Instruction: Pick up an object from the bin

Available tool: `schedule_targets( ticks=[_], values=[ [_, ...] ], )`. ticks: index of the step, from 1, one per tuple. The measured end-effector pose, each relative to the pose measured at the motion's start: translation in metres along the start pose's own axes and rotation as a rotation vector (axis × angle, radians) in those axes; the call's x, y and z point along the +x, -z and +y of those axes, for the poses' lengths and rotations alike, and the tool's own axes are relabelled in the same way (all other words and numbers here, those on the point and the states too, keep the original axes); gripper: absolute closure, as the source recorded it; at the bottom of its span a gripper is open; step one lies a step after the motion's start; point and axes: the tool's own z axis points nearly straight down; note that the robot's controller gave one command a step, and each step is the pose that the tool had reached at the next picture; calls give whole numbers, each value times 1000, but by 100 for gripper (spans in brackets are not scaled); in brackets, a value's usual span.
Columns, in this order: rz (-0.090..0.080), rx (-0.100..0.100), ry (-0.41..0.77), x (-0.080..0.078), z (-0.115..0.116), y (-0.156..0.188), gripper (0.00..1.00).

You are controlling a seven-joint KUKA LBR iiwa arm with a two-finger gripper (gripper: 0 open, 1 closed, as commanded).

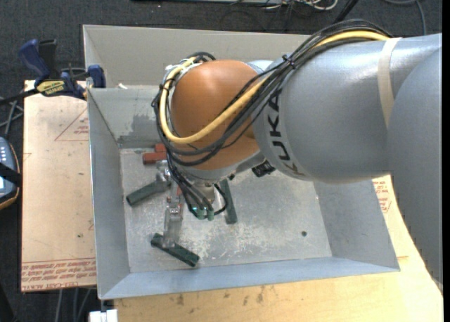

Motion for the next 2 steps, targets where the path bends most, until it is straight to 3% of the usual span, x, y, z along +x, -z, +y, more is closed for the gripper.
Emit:
schedule_targets(
  ticks=[1,2],
  values=[
    [-7,-1,-4,-2,-1,4,0],
    [-15,-3,92,-1,-3,-17,0]
  ],
)
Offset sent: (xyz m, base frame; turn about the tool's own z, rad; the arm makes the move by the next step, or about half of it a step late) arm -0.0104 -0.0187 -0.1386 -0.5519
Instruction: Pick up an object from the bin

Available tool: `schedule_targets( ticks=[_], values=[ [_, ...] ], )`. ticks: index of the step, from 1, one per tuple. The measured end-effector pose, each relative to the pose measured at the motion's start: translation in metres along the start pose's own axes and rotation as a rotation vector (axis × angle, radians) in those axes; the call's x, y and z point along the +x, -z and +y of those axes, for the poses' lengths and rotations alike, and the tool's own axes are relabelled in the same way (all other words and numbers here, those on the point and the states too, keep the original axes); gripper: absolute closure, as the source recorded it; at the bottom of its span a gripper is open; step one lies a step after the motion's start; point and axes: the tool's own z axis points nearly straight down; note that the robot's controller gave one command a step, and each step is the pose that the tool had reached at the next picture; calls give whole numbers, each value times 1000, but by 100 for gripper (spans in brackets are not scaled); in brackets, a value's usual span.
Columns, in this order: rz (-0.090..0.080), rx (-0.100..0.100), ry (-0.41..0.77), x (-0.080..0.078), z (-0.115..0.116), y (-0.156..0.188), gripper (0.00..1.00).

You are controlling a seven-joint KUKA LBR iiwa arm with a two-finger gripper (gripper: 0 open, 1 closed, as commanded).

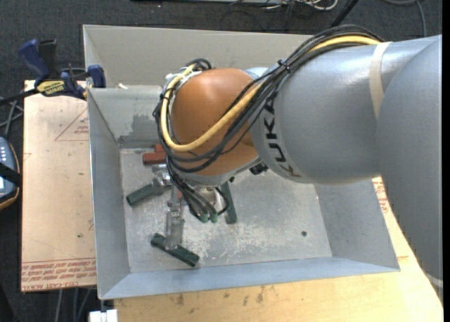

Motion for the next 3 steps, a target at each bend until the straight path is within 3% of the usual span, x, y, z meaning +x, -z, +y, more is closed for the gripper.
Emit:
schedule_targets(
  ticks=[1,2,3],
  values=[
    [2,0,198,-12,-41,-68,0],
    [1,0,85,11,-39,-112,100],
    [5,0,84,13,-40,-114,0]
  ],
)
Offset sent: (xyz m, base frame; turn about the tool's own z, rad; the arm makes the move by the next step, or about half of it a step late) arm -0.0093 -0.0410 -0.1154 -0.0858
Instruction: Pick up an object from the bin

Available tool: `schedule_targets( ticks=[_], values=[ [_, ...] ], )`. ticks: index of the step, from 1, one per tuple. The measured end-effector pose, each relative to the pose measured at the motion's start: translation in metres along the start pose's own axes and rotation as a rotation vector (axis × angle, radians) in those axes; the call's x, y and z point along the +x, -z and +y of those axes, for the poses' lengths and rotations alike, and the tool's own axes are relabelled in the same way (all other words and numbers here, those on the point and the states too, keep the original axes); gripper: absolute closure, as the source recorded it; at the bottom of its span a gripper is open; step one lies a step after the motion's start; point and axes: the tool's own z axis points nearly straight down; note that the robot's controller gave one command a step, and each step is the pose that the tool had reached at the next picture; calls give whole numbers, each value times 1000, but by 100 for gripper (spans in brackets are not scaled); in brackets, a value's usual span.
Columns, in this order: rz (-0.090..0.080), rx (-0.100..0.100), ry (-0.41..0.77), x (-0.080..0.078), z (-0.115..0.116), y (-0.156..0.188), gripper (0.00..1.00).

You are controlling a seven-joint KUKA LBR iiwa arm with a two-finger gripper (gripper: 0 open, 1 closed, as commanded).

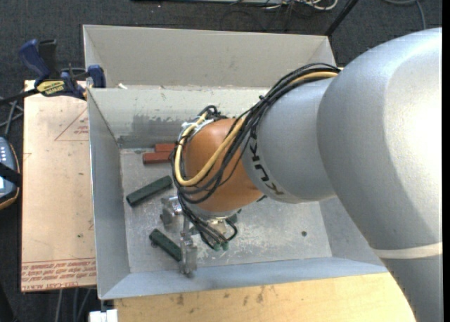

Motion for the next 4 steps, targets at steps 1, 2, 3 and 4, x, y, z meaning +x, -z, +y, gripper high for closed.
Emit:
schedule_targets(
  ticks=[1,2,3,4],
  values=[
    [-2,0,-1,-1,0,1,100],
    [1,0,-1,0,0,0,0],
    [1,0,-1,0,0,0,0],
    [0,0,-176,-45,49,-9,100]
  ],
)
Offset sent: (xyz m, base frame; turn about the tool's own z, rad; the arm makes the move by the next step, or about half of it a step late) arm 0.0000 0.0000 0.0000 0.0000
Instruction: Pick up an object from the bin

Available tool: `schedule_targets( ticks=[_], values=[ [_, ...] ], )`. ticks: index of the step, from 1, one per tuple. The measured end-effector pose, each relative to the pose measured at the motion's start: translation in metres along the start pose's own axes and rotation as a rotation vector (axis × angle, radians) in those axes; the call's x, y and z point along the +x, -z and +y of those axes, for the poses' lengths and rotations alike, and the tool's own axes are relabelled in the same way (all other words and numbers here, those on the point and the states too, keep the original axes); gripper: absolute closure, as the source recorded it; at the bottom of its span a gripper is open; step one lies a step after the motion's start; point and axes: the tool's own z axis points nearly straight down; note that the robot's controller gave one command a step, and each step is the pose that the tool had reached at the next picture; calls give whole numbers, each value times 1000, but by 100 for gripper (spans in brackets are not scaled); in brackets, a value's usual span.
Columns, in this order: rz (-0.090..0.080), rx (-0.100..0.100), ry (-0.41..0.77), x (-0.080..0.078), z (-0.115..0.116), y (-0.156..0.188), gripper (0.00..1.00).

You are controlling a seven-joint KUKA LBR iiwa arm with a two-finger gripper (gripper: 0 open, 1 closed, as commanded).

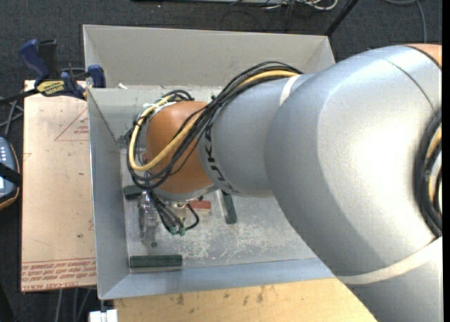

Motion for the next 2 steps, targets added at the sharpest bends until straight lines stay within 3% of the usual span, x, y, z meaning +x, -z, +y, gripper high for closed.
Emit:
schedule_targets(
  ticks=[1,2],
  values=[
    [0,0,-1,0,0,0,100],
    [11,5,24,16,-21,42,100]
  ],
)
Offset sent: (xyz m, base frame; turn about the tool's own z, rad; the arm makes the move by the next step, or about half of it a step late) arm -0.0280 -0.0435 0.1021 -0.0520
